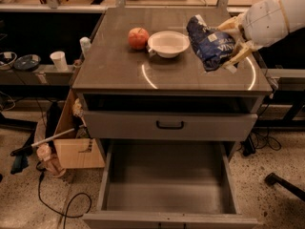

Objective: Pick blue chip bag from middle drawer and place on counter

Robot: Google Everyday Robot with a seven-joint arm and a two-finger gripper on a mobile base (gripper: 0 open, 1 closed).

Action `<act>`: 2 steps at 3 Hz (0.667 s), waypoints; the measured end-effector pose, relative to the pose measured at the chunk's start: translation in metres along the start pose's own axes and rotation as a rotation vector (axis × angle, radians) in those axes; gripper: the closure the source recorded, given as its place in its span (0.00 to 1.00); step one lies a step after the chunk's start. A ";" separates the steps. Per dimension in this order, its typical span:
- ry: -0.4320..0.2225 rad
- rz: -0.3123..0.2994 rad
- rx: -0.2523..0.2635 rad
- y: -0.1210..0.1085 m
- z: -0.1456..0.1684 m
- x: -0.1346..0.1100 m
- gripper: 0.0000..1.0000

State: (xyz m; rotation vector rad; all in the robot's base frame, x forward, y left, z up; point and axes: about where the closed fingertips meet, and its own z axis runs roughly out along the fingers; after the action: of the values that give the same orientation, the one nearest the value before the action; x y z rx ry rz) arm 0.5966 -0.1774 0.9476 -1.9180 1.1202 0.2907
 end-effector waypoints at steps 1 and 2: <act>0.011 0.011 -0.010 -0.012 0.016 0.021 1.00; 0.057 0.043 -0.028 -0.013 0.036 0.047 1.00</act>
Offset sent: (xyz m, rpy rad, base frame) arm 0.0644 -0.0022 -0.0770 -0.1174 0.0792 -0.0915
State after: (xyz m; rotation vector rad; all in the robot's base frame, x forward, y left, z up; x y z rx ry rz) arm 0.6409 -0.1746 0.9071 -1.9394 1.2019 0.2777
